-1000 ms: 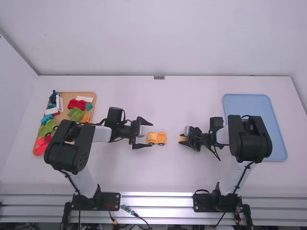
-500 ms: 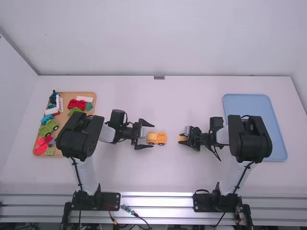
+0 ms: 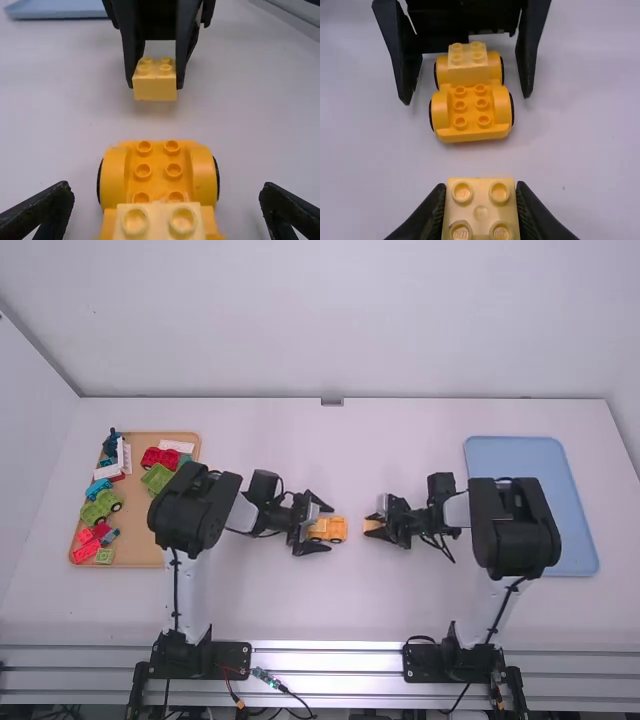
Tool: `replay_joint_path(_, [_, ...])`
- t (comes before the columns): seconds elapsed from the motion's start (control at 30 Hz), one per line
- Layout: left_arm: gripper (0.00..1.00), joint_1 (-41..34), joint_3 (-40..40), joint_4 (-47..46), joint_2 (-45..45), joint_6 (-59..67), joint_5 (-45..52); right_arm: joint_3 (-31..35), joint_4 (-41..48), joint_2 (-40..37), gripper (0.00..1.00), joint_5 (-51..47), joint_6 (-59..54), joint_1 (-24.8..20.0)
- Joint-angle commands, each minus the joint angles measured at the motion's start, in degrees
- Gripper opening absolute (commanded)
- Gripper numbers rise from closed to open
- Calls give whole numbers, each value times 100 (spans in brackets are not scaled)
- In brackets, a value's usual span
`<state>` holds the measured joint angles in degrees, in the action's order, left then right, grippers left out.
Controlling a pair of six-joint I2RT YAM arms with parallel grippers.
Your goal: Assemble lego blocks to make yellow taxi
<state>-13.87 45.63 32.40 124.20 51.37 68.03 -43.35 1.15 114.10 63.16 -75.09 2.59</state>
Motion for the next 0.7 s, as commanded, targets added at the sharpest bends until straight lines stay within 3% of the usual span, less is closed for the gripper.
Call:
replay_joint_path(0.0, [99, -7, 80, -92, 60, -318, -175, -186, 177, 81, 26, 138, -90, 76])
replay_joint_path(0.07, [93, 4, 50, -74, 60, -216, -140, -236, 310, 81, 26, 157, -236, 116])
replay_joint_path(0.17, [69, 4, -110, 179, 60, -80, -168, -286, 424, 81, 27, 155, -354, 232])
replay_joint_path(0.33, [57, -2, -248, 455, 60, -91, -280, -289, 313, 78, 29, 177, -317, 378])
replay_joint_path(0.4, [47, -4, -294, 525, 60, -98, -433, -286, 249, 78, 28, 249, -313, 409])
replay_joint_path(0.67, [49, -4, -348, 603, 60, -91, -601, -538, 278, 78, 27, 581, 149, 481])
